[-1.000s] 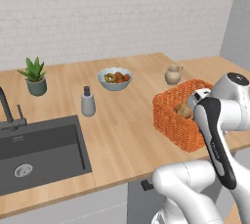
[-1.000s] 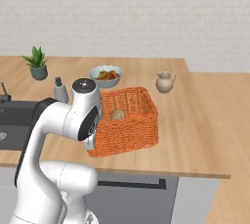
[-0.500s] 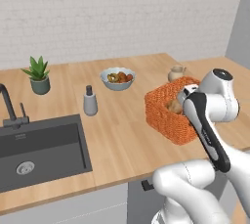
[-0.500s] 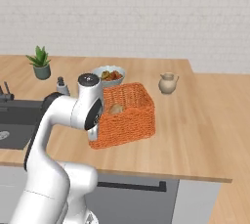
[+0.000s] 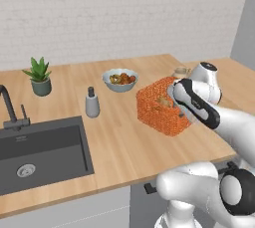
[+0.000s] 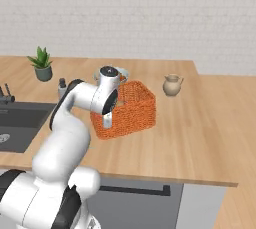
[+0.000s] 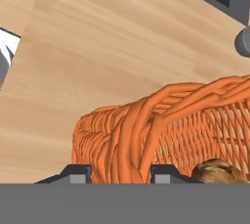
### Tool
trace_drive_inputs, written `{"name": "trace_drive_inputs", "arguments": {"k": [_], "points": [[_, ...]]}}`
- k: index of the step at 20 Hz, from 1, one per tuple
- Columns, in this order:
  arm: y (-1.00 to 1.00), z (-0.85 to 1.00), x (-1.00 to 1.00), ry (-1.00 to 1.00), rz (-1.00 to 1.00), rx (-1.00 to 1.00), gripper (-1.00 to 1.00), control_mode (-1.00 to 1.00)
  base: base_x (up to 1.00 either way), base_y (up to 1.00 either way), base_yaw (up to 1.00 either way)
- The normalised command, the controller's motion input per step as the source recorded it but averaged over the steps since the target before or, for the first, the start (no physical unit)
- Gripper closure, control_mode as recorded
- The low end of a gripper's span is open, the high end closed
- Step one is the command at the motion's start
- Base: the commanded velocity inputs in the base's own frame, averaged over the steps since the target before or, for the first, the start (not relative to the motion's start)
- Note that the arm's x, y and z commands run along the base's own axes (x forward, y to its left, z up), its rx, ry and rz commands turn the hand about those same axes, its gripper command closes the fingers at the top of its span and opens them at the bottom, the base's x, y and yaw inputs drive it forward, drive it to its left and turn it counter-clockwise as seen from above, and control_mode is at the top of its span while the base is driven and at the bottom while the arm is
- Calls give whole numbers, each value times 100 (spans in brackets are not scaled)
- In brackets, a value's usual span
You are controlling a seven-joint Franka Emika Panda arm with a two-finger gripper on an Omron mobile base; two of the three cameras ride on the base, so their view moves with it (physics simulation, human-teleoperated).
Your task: Open the cabinet, pick up the bread from the cabinet and place it in the basket. Then move the basket to the dining counter.
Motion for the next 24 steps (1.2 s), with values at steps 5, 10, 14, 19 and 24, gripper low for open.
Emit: {"name": "trace_drive_inputs", "arguments": {"k": [5,10,14,19,24], "points": [[-4,7,100,8,16,4,100,-100,0,0,0],[-2,-3,100,11,16,2,100,-100,0,0,0],[0,-7,100,4,17,3,100,-100,0,0,0],[-17,-30,90,-1,15,1,100,-100,0,0,0],[-5,-52,56,-3,0,0,100,-100,0,0,0]]}}
